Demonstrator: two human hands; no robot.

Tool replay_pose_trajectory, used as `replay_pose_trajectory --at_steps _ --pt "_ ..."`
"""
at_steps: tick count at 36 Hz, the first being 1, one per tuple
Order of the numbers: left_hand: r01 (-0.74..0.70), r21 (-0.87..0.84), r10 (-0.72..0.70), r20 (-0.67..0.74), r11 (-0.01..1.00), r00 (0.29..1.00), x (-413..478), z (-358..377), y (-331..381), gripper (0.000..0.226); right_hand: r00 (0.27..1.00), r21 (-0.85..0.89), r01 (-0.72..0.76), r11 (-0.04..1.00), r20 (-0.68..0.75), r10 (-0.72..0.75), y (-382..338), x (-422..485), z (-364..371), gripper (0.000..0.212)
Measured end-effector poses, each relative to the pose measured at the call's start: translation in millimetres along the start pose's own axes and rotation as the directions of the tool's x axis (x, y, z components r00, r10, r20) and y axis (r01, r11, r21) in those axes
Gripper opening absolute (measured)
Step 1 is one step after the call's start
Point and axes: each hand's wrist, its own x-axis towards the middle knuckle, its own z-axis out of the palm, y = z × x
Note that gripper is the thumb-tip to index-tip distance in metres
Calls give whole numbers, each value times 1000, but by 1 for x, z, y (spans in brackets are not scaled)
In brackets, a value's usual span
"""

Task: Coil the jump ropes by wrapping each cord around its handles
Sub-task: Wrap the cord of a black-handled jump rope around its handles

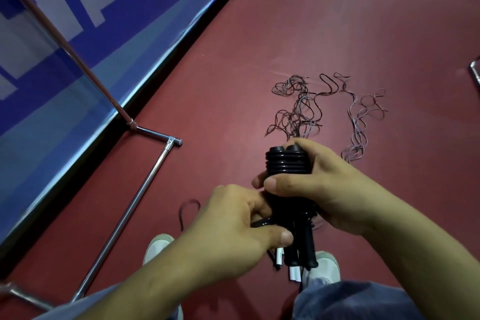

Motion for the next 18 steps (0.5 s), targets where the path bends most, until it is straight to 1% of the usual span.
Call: replay_pose_trajectory --at_steps 3,6,9,11,13,16,18 --pt "-21 50 25 -72 999 997 1 5 0 28 995 -42 32 999 -88 -36 4 3 1 50" --pt "-30 78 37 -98 997 994 0 5 2 25 986 -74 66 995 -150 -76 6 4 2 44" --pt "-14 79 24 -120 997 993 -2 5 7 31 982 -83 105 991 -151 -116 6 3 3 42" --pt "11 64 -3 -124 998 992 -3 4 13 31 980 -126 113 986 -152 -132 7 2 3 45" --pt "45 53 -38 -126 998 991 -4 5 21 31 972 -194 128 973 -168 -162 8 2 4 44" --pt "106 90 -88 -180 990 980 -2 10 24 34 935 -318 176 932 -244 -259 15 4 13 41" --pt "121 143 -84 -237 982 968 1 12 20 33 886 -394 177 902 -335 -320 20 5 22 43"
